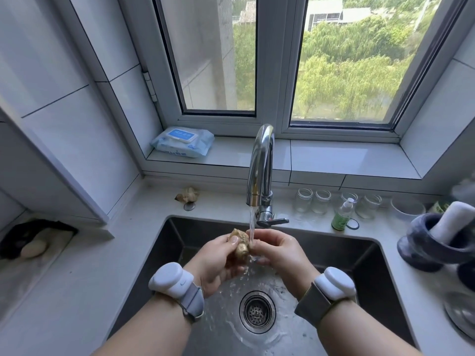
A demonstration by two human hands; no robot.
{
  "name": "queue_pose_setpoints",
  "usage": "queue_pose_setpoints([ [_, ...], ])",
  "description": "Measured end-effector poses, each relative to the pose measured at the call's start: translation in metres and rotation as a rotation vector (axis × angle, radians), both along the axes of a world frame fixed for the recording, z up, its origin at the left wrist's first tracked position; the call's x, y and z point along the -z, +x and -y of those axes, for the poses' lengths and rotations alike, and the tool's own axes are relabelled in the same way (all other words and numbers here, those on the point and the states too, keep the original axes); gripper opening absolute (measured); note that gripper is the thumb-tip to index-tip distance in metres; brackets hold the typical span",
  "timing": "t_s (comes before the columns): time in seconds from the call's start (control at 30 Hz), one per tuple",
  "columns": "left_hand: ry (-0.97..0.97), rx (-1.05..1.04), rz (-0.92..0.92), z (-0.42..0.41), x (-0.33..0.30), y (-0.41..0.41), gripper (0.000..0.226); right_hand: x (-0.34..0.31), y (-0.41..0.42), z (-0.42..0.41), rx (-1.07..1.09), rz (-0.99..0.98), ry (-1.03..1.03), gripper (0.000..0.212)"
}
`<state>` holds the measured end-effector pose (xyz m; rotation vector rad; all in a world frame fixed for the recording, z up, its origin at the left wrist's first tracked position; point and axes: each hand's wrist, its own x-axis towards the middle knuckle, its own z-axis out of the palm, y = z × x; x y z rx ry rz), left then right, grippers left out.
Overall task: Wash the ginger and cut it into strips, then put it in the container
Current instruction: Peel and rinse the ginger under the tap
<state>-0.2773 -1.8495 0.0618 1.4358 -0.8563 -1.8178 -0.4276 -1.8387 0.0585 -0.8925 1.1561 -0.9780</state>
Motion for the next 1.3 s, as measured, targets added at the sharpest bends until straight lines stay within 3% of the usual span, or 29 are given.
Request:
queue_pose_setpoints([
  [0.17,0.06,-0.028,-0.091,0.0,0.0,0.0,0.029,0.001,0.0,0.0,0.041,-0.066,0.021,0.007],
  [0.43,0.02,0.025,0.014,0.0,0.001,-0.004,0.024,0.0,0.001,0.002,0.044,-0.192,0.018,0.006],
  [0.63,0.273,-0.072,-0.3,0.001,-0.001,-0.004,0.032,-0.005,-0.005,0.001,0.04,-0.13,0.019,0.012],
  [0.73,0.301,-0.123,-0.356,0.002,-0.002,-0.008,0.029,-0.009,-0.006,0.001,0.017,-0.081,-0.003,0.008],
  [0.83,0.329,-0.221,-0.392,0.007,0.001,-0.01,0.027,-0.008,-0.005,0.002,0.032,-0.171,-0.032,0.009],
  [1.0,0.323,-0.3,-0.335,0.008,0.003,-0.016,0.029,-0.003,-0.005,0.002,0.0,-0.34,-0.086,0.009],
  [1.13,0.267,-0.289,-0.223,0.007,0.002,-0.022,0.033,-0.002,-0.004,0.004,0.022,-0.332,-0.056,0.008],
  [1.3,0.297,-0.277,-0.25,0.008,-0.003,-0.023,0.032,-0.007,-0.006,0.008,0.02,-0.295,-0.034,0.008],
])
